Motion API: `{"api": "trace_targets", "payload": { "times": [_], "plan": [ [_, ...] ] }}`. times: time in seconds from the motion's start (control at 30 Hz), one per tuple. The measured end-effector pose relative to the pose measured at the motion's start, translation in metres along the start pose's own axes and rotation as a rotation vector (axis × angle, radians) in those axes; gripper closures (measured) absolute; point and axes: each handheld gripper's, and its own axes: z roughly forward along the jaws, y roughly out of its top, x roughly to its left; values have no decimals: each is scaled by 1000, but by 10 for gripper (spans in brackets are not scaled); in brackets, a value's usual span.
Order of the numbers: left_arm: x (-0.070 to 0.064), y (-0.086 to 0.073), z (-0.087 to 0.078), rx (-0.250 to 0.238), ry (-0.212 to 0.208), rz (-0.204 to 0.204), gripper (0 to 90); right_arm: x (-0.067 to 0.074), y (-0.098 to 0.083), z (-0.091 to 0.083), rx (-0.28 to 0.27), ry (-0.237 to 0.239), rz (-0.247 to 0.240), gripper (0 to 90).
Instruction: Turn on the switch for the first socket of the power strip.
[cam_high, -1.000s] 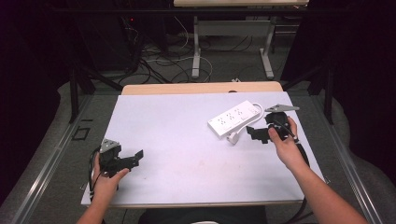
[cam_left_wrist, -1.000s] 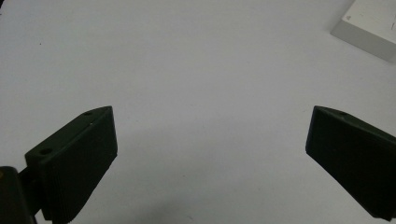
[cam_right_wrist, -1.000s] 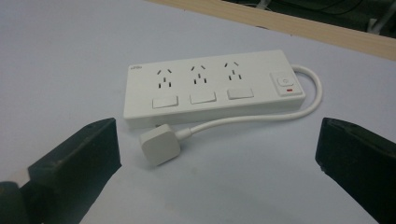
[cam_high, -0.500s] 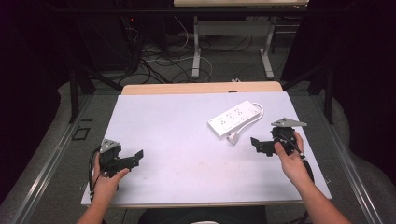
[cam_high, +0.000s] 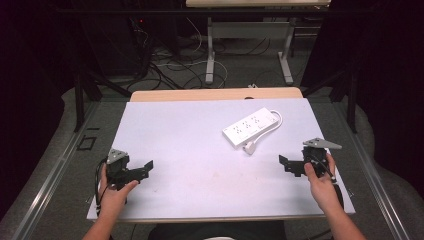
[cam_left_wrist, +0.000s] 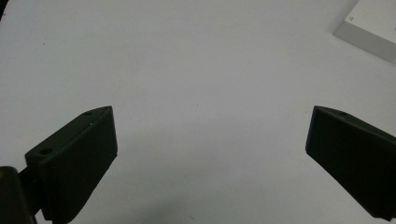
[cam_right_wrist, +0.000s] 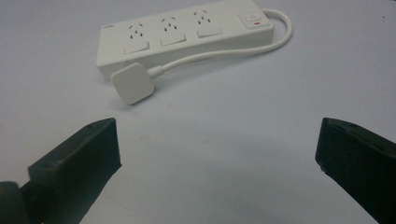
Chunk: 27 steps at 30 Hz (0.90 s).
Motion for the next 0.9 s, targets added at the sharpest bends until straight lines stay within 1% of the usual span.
{"api": "trace_targets", "payload": {
  "times": [0.03, 0.07, 0.1, 0.17, 0.2, 0.3, 0.33, 0.4, 0.43, 0.47, 0.5, 0.57, 0.67, 0.7, 0.8, 0.83, 0.9],
  "plan": [
    [0, 0, 0, 0, 1, 1, 22, -2, -2, 0, 2, 2, 8, 0],
    [0, 0, 0, 1, 1, 0, 22, -3, -5, 1, -5, -10, 19, 0],
    [0, 0, 0, -2, 1, -3, 22, -5, -6, 1, 4, -9, 15, 0],
    [0, 0, 0, -3, 1, -4, 22, -8, -10, 3, -9, -19, 26, 0],
    [0, 0, 0, -3, 0, -4, 22, -9, -10, 2, 2, -12, 36, 0],
    [0, 0, 0, -3, 0, -2, 22, -12, -13, 3, 0, -23, 37, 0],
    [0, 0, 0, -2, 1, -3, 21, -13, -14, 4, -10, -35, 39, 0],
    [0, 0, 0, -2, 1, -2, 22, -16, -16, 4, -2, -41, 33, 0],
    [0, 0, 0, -2, 1, -2, 22, -16, -17, 5, -5, -42, 39, 0],
    [0, 0, 0, -2, 1, -2, 22, -18, -18, 5, -4, -45, 32, 0],
    [0, 0, 0, -2, 1, -2, 22, -18, -19, 6, -4, -50, 42, 0],
    [0, 0, 0, -3, 0, -2, 22, -20, -22, 7, -5, -58, 39, 0],
    [0, 0, 0, -3, -1, -1, 21, -22, -25, 9, 1, -60, 47, 0],
    [0, 0, 0, -3, -1, -1, 22, -24, -26, 10, -6, -68, 41, 0],
    [0, 0, 0, -2, -1, 1, 22, -26, -29, 10, -2, -70, 51, 0],
    [0, 0, 0, -3, -1, 0, 22, -27, -30, 11, -3, -71, 39, 0],
    [0, 0, 0, -3, -2, 0, 22, -28, -32, 12, 0, -73, 48, 0]
  ]
}}
